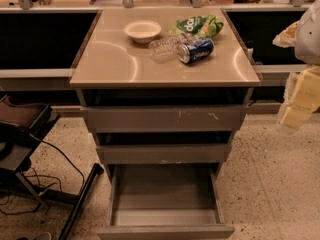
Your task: Place green rice chip bag into bottom drawer
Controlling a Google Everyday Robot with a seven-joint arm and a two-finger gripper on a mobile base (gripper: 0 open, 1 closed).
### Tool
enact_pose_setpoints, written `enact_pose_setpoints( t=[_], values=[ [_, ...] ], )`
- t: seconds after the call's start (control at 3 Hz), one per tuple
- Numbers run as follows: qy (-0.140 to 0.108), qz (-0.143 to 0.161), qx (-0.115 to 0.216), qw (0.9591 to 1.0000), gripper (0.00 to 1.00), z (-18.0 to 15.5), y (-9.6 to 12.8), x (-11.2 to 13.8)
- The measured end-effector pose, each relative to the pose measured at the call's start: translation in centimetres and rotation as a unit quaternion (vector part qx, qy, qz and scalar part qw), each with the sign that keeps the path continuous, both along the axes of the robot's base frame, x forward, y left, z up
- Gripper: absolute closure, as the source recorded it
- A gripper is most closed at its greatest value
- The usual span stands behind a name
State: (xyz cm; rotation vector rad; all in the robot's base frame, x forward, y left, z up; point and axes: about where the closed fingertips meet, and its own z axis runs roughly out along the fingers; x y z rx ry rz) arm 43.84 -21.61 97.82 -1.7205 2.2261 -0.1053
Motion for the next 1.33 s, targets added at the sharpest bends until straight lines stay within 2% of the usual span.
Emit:
enact_pose_setpoints(
  t=[0.33, 0.67, 1.0, 1.33],
  values=[
    [0.000, 0.000, 0.000, 1.0000, 0.00, 0.0, 0.0, 0.0],
    [-0.002, 0.004, 0.005, 1.0000, 0.00, 0.5, 0.1, 1.5],
    [0.010, 0.026, 0.020, 0.9994, 0.00, 0.9, 0.8, 5.6],
    [0.022, 0.056, 0.048, 0.9970, 0.00, 0.8, 2.1, 10.8]
  ],
)
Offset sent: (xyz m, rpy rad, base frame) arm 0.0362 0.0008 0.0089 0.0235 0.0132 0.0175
